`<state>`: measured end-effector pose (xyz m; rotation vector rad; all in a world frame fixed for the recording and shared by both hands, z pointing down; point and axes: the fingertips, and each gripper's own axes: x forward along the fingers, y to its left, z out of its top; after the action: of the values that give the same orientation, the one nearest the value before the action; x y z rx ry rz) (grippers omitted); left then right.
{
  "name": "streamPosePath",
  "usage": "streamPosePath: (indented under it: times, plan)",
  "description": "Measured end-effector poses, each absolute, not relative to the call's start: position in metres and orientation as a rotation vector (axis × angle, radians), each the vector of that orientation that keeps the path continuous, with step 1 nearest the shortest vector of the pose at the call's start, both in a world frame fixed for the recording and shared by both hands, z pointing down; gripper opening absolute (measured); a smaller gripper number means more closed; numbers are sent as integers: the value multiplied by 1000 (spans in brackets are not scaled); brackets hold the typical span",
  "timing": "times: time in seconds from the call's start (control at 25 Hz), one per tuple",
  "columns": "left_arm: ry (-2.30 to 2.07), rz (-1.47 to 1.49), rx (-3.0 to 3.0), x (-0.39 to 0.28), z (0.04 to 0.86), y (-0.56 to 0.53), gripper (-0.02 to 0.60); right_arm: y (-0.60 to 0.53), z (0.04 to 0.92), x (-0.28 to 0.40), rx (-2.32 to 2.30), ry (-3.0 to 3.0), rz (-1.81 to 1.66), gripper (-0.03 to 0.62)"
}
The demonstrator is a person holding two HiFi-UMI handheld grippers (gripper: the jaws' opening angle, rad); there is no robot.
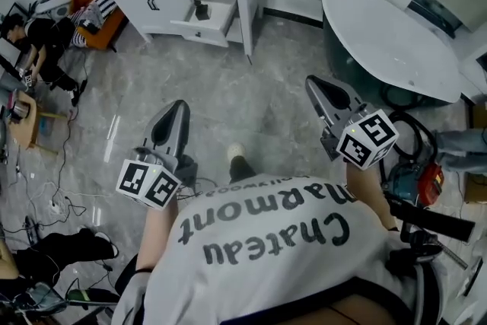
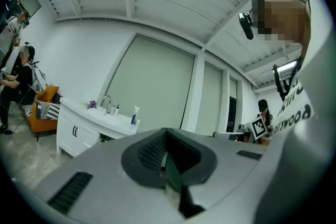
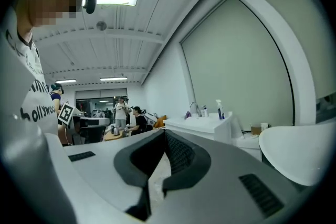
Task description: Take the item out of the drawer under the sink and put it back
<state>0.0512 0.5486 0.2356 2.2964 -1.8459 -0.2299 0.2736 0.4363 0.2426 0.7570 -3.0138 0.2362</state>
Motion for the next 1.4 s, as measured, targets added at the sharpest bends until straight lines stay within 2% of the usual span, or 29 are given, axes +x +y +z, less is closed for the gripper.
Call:
streamPosePath:
  times: [0.32, 0.84, 1.4]
  plan:
    - [-1849, -90, 2369, -13, 226, 482, 9, 369, 225, 212, 817, -3036, 273, 12]
    - [-1812, -103, 2401, -94, 233, 416, 9, 315, 232, 139, 868, -3001, 240, 11]
    - [-1783, -62, 2424, -125, 241, 378, 9, 277, 228, 104, 881, -2953, 207, 11]
